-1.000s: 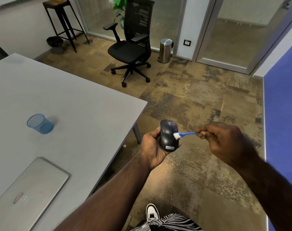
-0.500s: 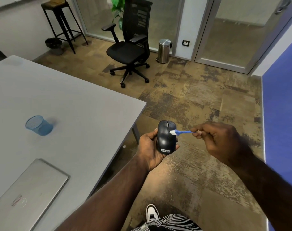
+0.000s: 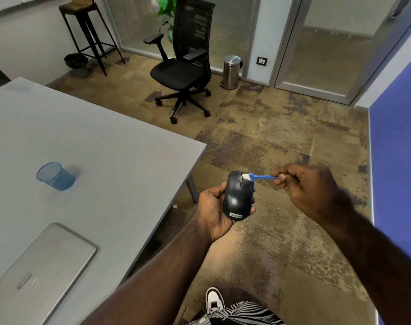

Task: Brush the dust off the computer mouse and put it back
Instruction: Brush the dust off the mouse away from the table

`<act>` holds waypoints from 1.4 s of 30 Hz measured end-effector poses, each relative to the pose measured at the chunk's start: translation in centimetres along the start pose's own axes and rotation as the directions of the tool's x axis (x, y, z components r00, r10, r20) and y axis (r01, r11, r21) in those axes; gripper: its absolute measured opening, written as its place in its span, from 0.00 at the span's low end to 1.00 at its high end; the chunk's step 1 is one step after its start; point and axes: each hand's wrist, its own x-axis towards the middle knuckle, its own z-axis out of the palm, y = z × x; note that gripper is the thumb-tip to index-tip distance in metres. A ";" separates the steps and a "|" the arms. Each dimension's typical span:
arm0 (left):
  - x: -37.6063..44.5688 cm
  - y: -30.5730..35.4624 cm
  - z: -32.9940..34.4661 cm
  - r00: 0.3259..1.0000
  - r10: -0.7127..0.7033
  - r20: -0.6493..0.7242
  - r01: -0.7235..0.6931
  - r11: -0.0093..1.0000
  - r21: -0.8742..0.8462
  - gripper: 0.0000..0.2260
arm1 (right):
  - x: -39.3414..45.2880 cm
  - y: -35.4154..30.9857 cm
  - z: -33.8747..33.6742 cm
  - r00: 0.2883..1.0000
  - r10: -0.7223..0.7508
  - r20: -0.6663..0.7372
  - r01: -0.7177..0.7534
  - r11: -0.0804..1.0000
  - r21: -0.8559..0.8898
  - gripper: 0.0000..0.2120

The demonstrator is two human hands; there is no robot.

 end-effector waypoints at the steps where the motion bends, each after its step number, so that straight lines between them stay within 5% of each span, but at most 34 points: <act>1: 0.0 0.0 -0.1 1.000 -0.003 -0.002 0.003 1.000 0.000 0.23 | -0.1 -0.2 0.0 0.999 -0.014 0.031 0.014 1.000 0.017 0.10; 7: -0.1 -0.2 -0.4 1.000 0.003 -0.013 -0.003 0.999 0.032 0.22 | 0.5 -0.1 -0.2 0.998 0.058 0.007 -0.058 0.998 -0.016 0.12; 11: 0.1 -0.1 -0.7 0.999 0.011 -0.032 -0.010 0.999 0.031 0.21 | 0.3 -0.8 -0.3 0.988 0.036 0.148 -0.045 0.997 0.059 0.13; 25: 0.0 -0.3 -0.6 1.000 0.005 -0.004 -0.005 1.000 0.025 0.22 | 0.8 -0.3 -0.2 0.991 0.135 0.017 -0.135 0.990 -0.041 0.12; 30: 0.2 -0.1 -1.1 0.999 0.001 -0.032 0.000 1.000 0.028 0.21 | 0.6 -0.5 -0.6 0.982 0.091 0.165 -0.098 0.994 0.038 0.15; 35: 0.0 0.0 -0.6 1.000 -0.016 0.004 0.015 0.999 0.033 0.21 | 1.0 -0.2 -0.2 0.996 0.091 -0.018 -0.092 0.996 -0.007 0.11; 42: 0.1 0.1 -0.8 1.000 -0.016 0.009 0.016 0.998 0.053 0.22 | 0.8 0.0 -0.9 0.998 0.052 0.027 -0.053 0.998 0.028 0.12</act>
